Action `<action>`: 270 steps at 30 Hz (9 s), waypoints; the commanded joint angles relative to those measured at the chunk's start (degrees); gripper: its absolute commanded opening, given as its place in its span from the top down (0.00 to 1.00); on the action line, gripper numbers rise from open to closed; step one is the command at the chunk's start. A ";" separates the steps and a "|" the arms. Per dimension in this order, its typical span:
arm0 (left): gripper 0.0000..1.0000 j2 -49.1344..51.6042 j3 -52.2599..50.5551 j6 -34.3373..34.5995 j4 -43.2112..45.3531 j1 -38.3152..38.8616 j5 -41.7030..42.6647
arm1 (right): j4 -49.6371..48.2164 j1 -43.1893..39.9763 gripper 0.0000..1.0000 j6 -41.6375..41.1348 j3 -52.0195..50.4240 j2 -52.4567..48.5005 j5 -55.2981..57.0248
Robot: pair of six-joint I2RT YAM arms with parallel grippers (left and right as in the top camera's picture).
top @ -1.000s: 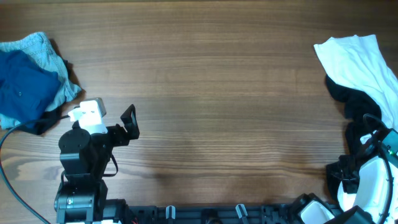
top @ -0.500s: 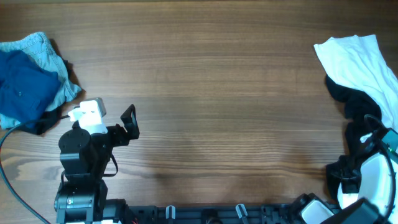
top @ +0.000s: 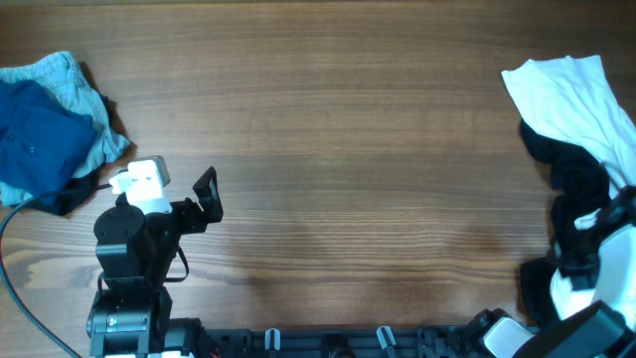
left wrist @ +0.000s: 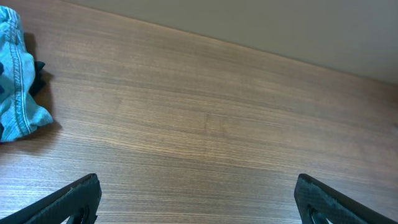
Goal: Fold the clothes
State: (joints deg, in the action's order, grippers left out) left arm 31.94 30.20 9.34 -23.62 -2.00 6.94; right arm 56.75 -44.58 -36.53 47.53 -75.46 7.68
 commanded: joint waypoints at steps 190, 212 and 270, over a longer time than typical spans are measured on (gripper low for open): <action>0.96 58.58 8.81 17.86 -20.72 -10.27 17.66 | -9.40 16.09 0.14 37.66 48.72 -43.50 -35.82; 0.96 58.58 8.81 17.88 -20.57 -10.27 17.66 | -30.67 40.61 0.17 26.03 41.22 -53.42 -11.19; 0.94 58.58 8.81 18.05 -14.75 -10.27 17.70 | -54.73 38.56 0.69 13.53 46.64 -32.57 -11.56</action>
State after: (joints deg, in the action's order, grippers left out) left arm 90.87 39.38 28.12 -38.33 -12.03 25.54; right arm -1.72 -3.77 -21.21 91.83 -110.50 -3.70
